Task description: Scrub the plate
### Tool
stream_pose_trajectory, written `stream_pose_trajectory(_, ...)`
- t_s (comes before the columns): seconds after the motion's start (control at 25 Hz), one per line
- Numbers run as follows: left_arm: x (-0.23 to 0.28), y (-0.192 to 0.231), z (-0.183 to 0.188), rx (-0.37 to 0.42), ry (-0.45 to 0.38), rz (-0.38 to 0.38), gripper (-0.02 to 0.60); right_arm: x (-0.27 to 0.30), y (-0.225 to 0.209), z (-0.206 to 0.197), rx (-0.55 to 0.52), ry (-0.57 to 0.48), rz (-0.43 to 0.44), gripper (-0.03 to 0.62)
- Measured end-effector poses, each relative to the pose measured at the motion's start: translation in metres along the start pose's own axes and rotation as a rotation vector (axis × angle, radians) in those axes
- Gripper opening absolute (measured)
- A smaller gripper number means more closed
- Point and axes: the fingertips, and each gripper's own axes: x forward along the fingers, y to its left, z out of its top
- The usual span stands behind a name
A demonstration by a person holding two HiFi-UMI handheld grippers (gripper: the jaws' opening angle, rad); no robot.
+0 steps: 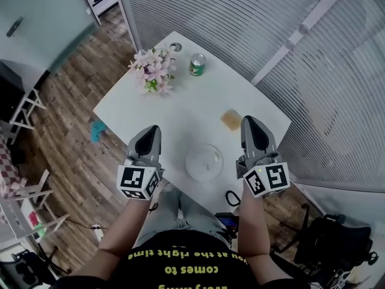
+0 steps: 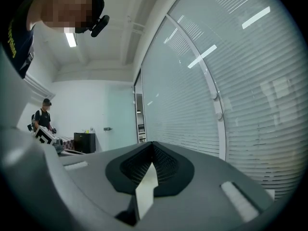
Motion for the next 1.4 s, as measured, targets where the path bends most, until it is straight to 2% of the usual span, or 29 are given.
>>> stream_pose_trajectory(0.4,0.016,0.002,-0.023,-0.005,0.045,0.01,0.003,0.01,-0.016,-0.034,-0.014,0.1,0.034,0.04)
stream_pose_trajectory(0.76,0.03,-0.006,-0.048,0.005,0.106,-0.021,0.003,0.021,-0.039,-0.082,0.008,0.203,0.055,0.072)
stream_pose_trajectory(1.08,0.042,-0.006,-0.071,-0.018,0.163,-0.042,0.03,0.026,-0.057,-0.131,0.018,0.317,0.07,0.1)
stream_pose_trajectory(1.4,0.042,-0.008,-0.098,-0.053,0.223,-0.059,0.08,0.036,-0.067,-0.174,-0.05,0.415,0.088,0.124)
